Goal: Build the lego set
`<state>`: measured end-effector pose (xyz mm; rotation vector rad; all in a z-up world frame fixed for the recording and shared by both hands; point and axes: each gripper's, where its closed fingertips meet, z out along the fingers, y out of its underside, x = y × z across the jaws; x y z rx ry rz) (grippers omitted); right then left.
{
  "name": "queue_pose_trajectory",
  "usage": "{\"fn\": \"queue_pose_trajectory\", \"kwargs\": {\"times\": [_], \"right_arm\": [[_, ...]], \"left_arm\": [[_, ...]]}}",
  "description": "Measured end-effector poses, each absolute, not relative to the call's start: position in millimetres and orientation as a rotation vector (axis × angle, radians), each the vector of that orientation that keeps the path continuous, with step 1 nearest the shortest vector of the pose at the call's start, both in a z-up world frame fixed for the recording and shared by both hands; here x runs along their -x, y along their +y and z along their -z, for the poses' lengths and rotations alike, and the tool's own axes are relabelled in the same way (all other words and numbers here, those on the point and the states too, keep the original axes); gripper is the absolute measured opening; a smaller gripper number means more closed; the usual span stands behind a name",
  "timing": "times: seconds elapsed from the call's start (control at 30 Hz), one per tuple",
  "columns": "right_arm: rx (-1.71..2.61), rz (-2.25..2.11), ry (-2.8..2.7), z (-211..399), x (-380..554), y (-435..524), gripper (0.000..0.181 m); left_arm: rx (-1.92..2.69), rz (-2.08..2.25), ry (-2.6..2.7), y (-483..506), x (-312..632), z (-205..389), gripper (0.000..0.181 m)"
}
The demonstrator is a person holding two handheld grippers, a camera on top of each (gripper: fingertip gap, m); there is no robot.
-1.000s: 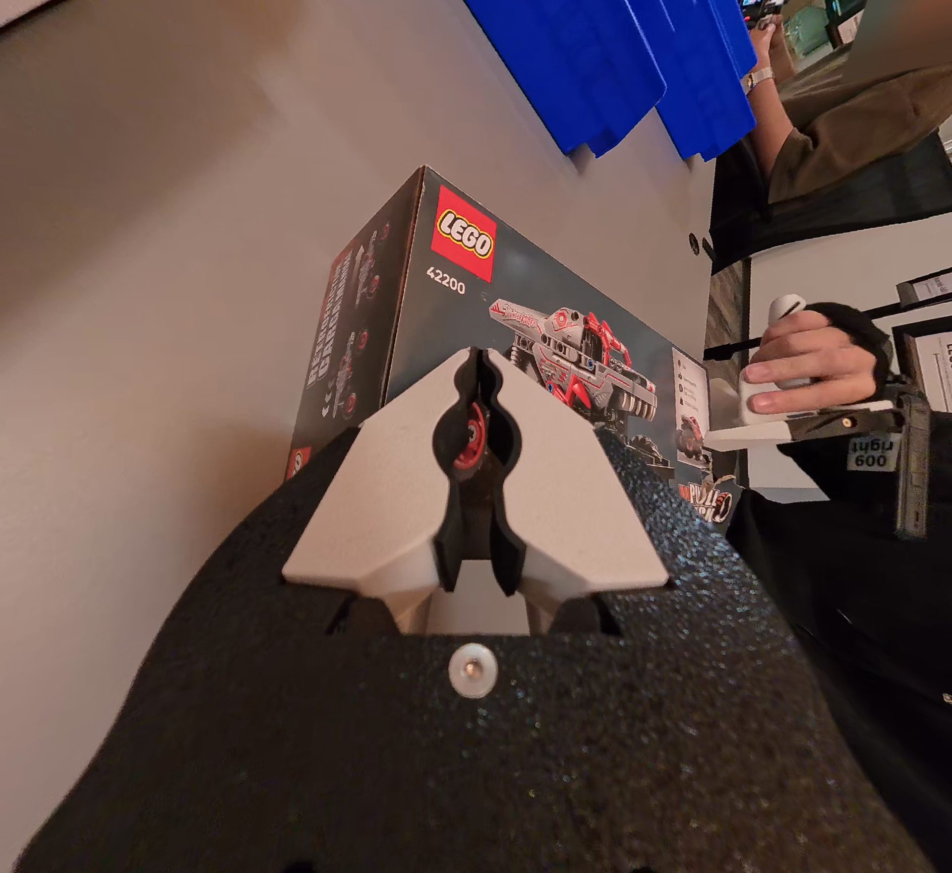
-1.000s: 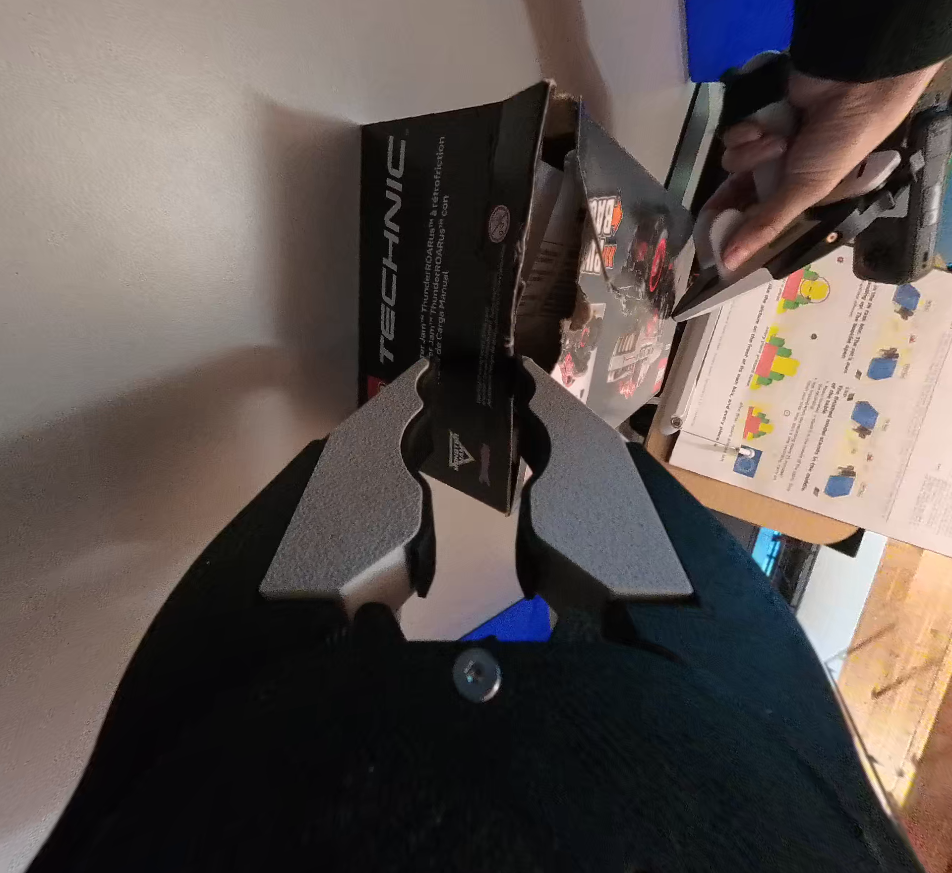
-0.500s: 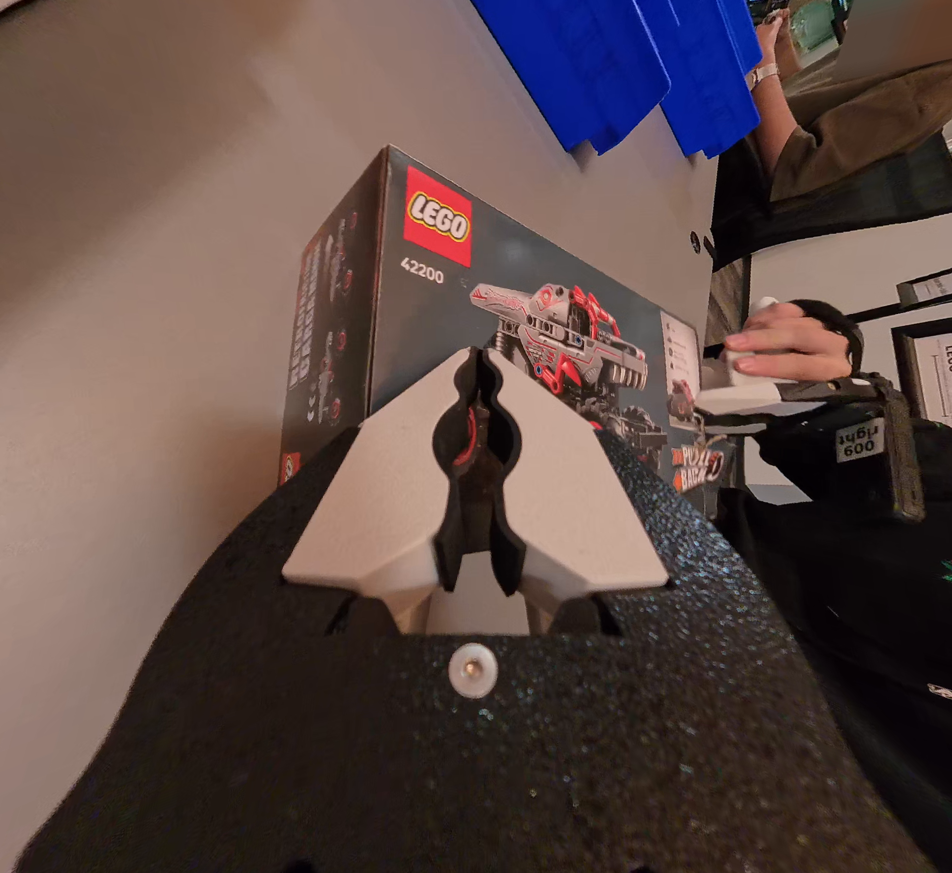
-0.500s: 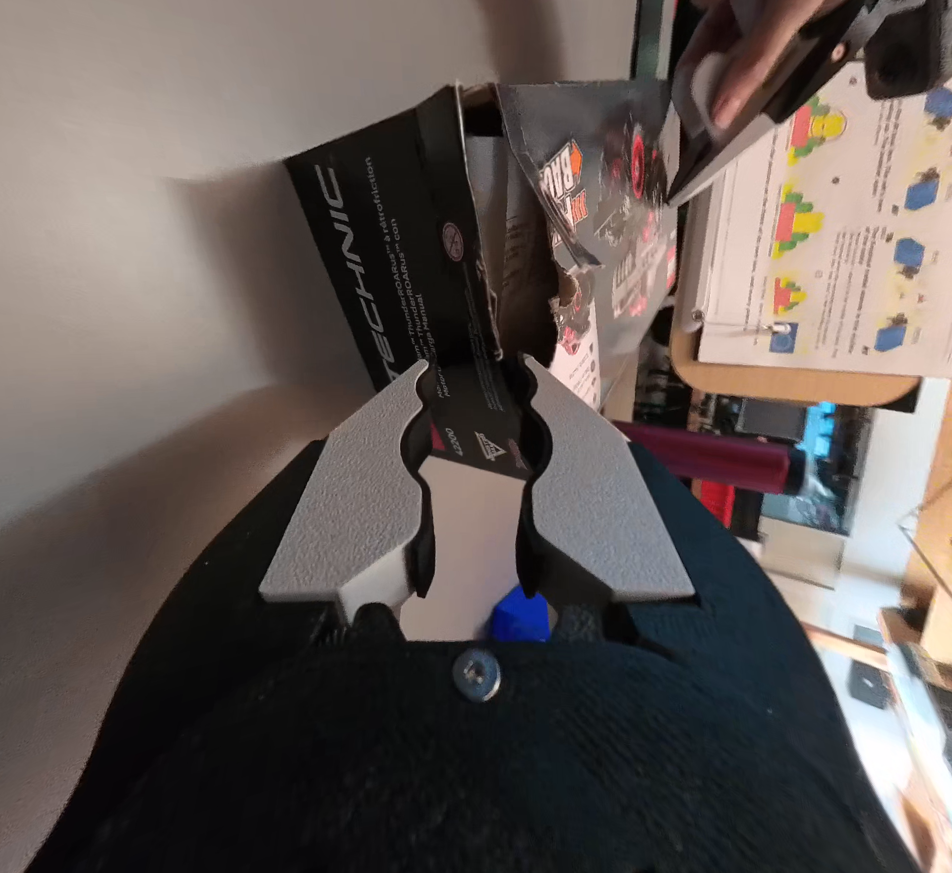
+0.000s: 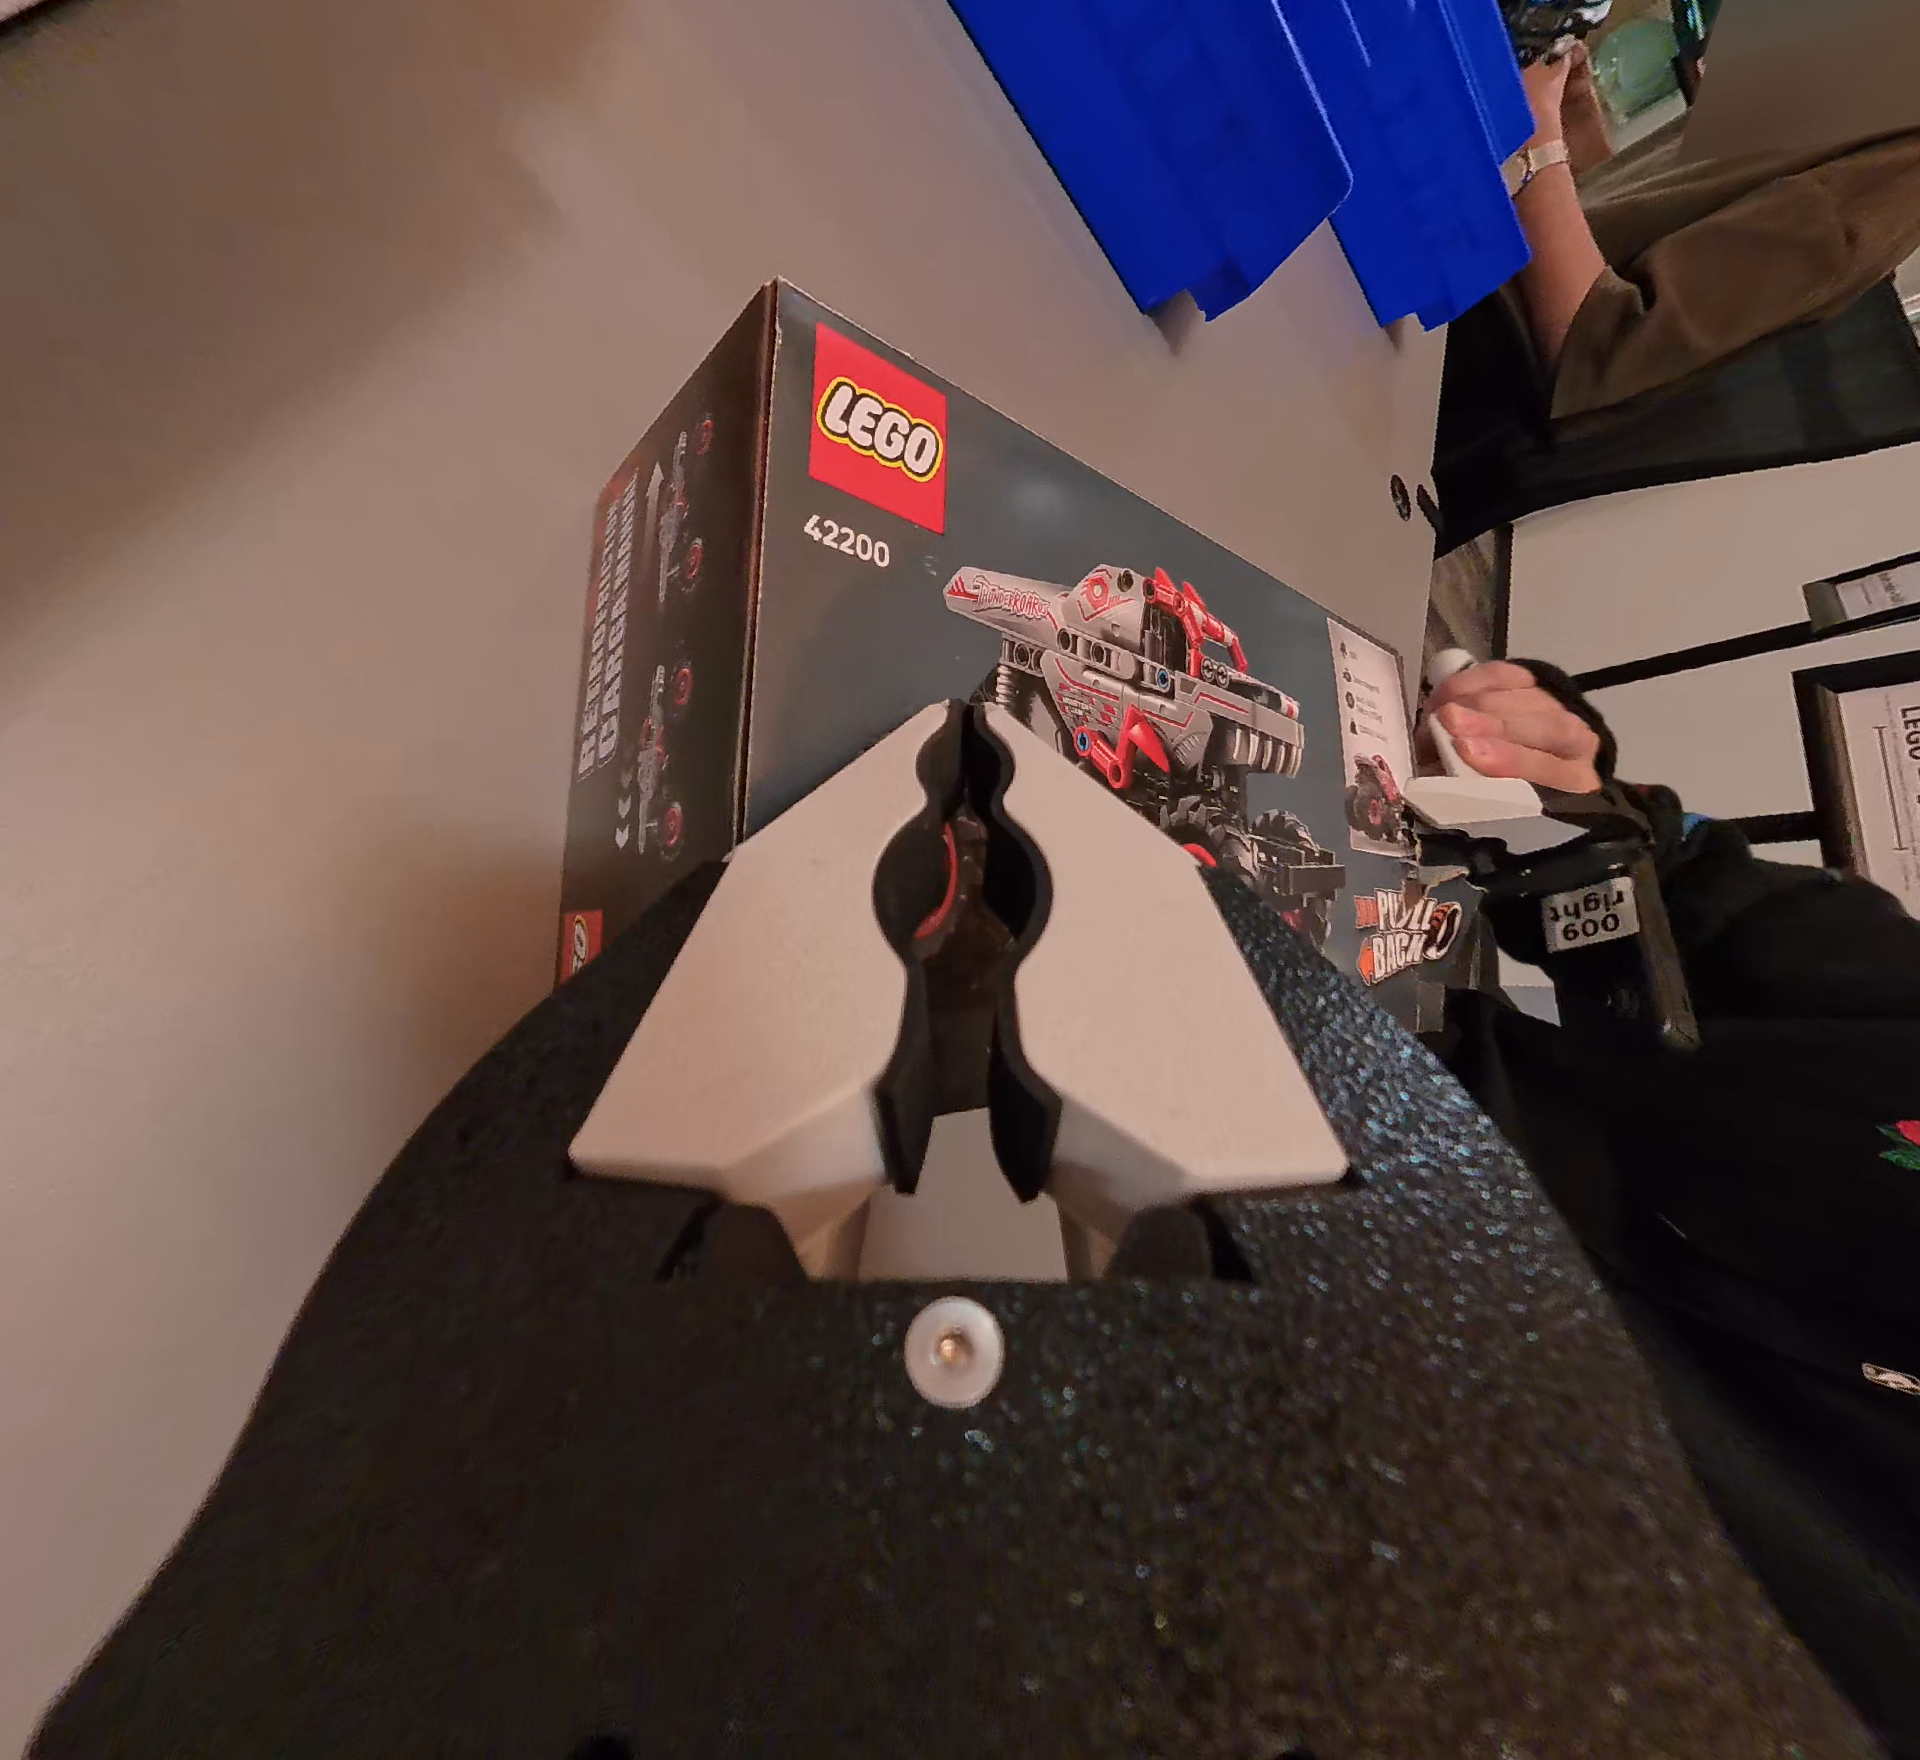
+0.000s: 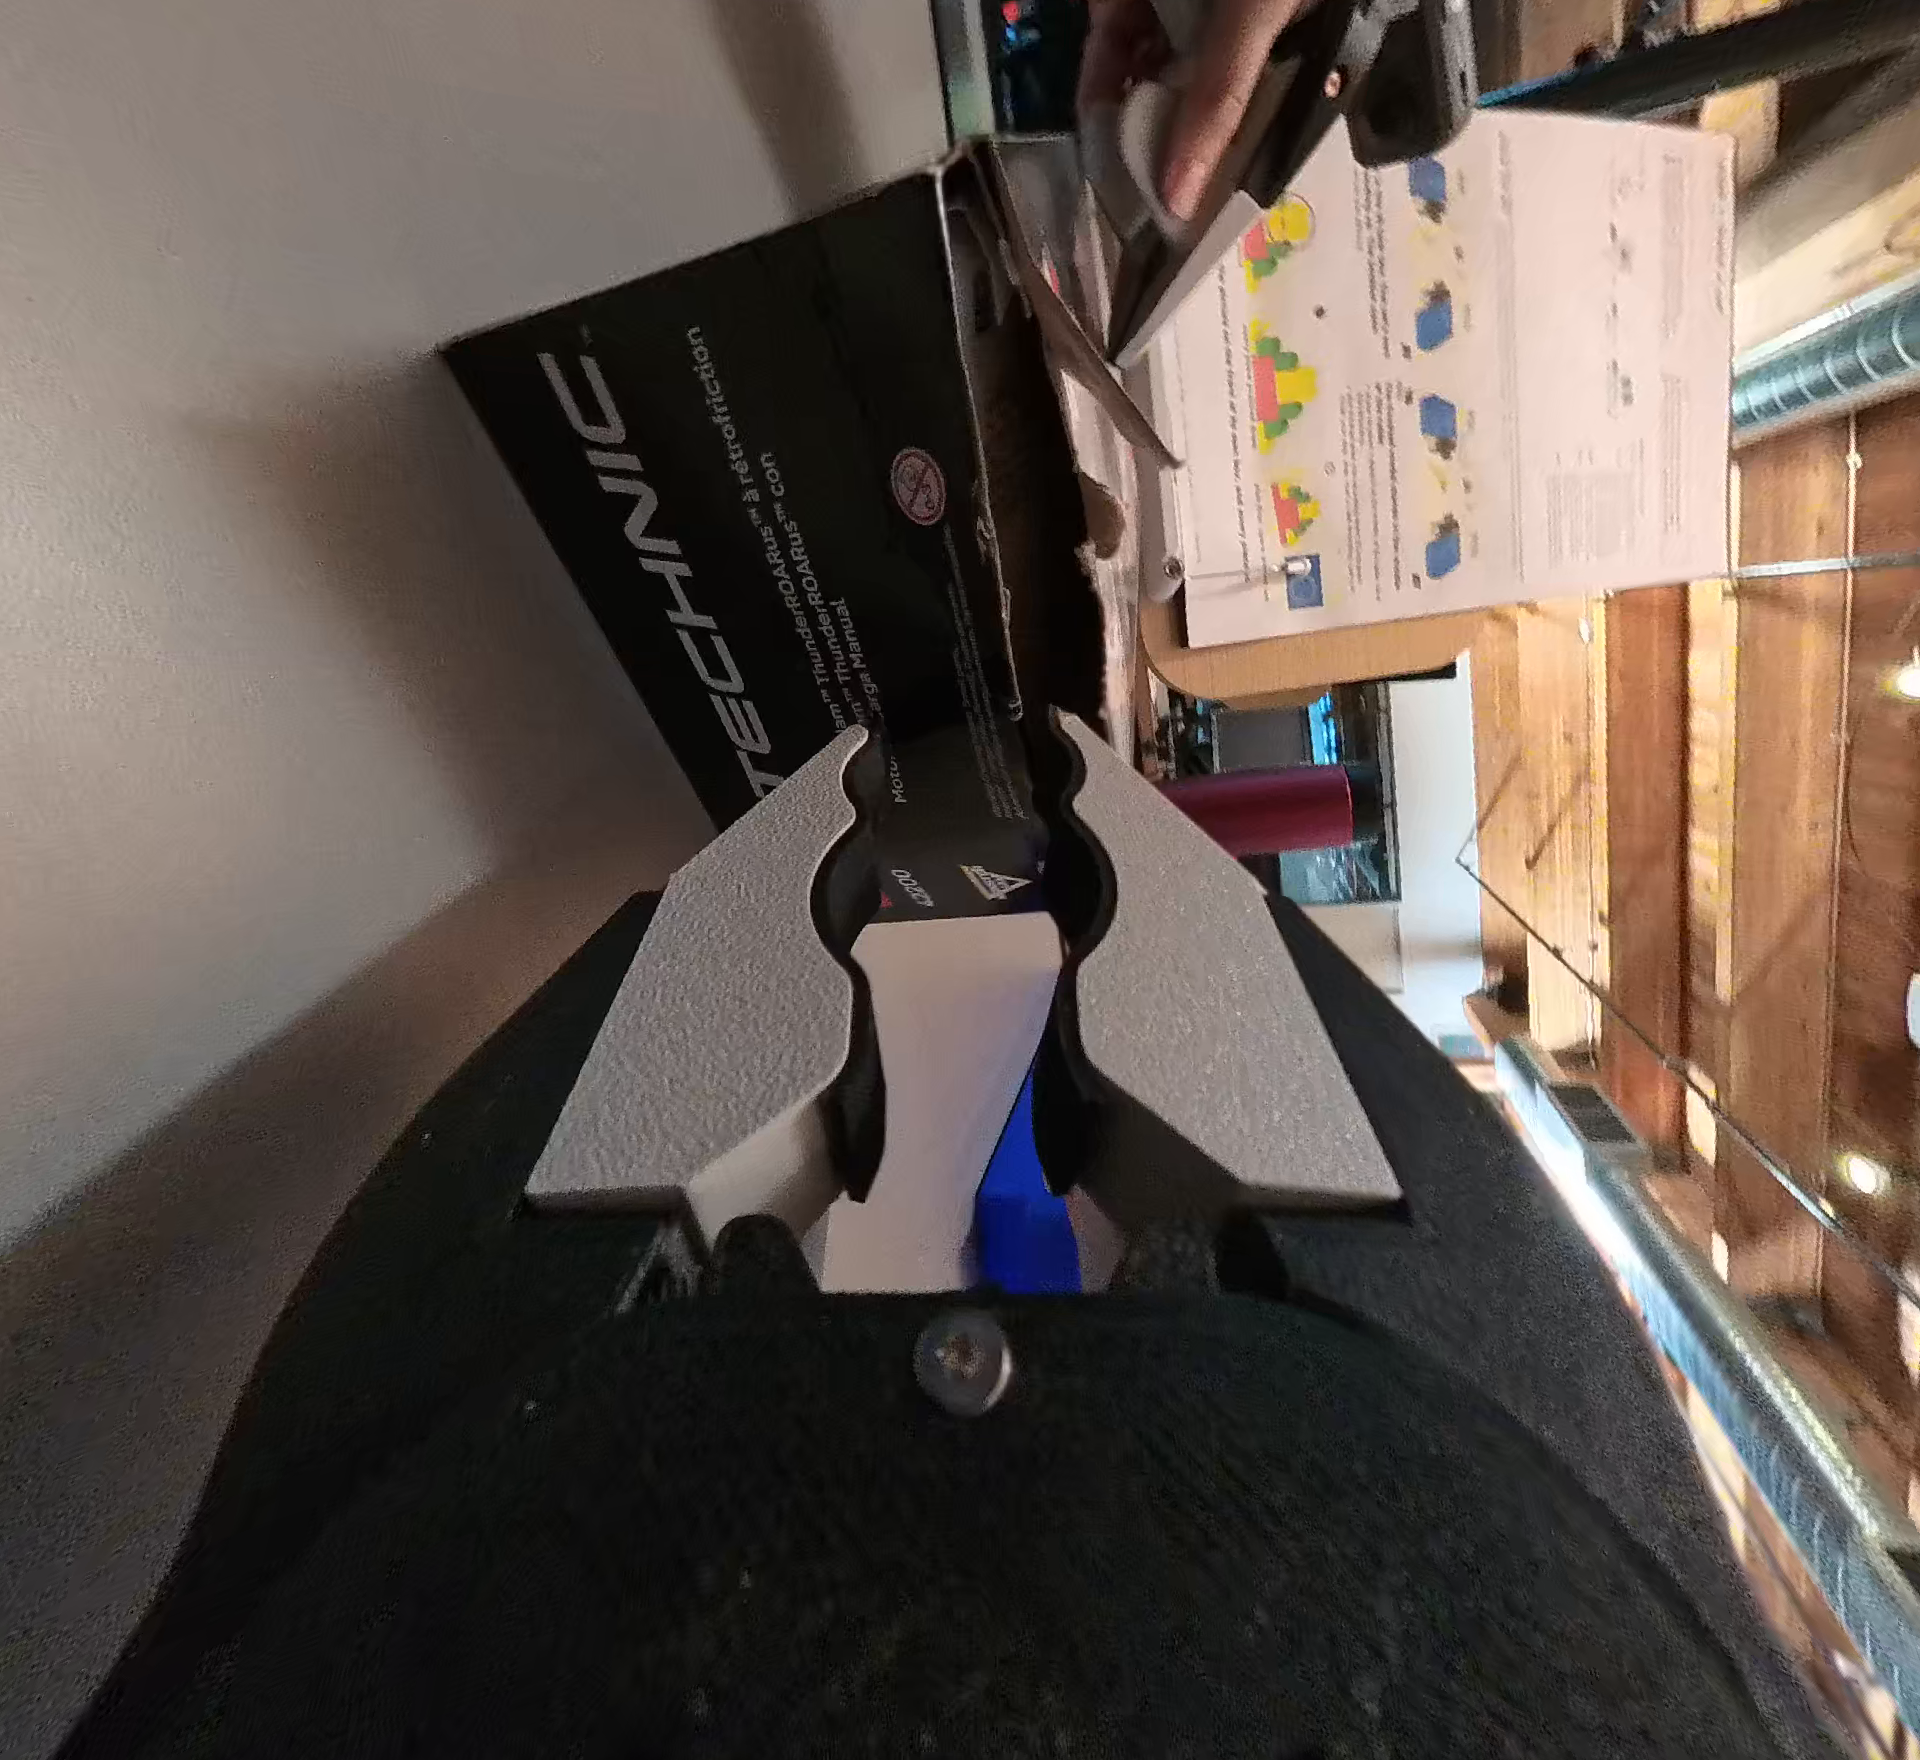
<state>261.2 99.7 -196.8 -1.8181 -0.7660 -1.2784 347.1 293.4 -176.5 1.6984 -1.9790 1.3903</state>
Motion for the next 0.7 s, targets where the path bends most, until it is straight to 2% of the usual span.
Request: {"fn": "queue_pose_trajectory", "kwargs": {"times": [0.2, 0.4, 0.57, 0.7], "right_arm": [[1.814, 1.149, -0.847, 196.3, -258.4, 100.4, 0.028], [1.867, 1.263, -1.048, 179.9, -297.2, 84.8, 0.009], [1.853, 1.082, -1.104, 178.2, -291.1, 84.6, 0.006], [1.827, 1.123, -1.198, 180.0, -292.4, 86.5, 0.007]], "left_arm": [[-1.697, -1.378, -1.979, 292.0, -347.9, 177.1, 0.0], [-1.7, -1.379, -1.979, 291.6, -348.5, 177.1, 0.0], [-1.689, -1.376, -1.975, 291.0, -348.0, 176.9, 0.0], [-1.687, -1.37, -1.974, 290.7, -348.2, 177.1, 0.0]]}}
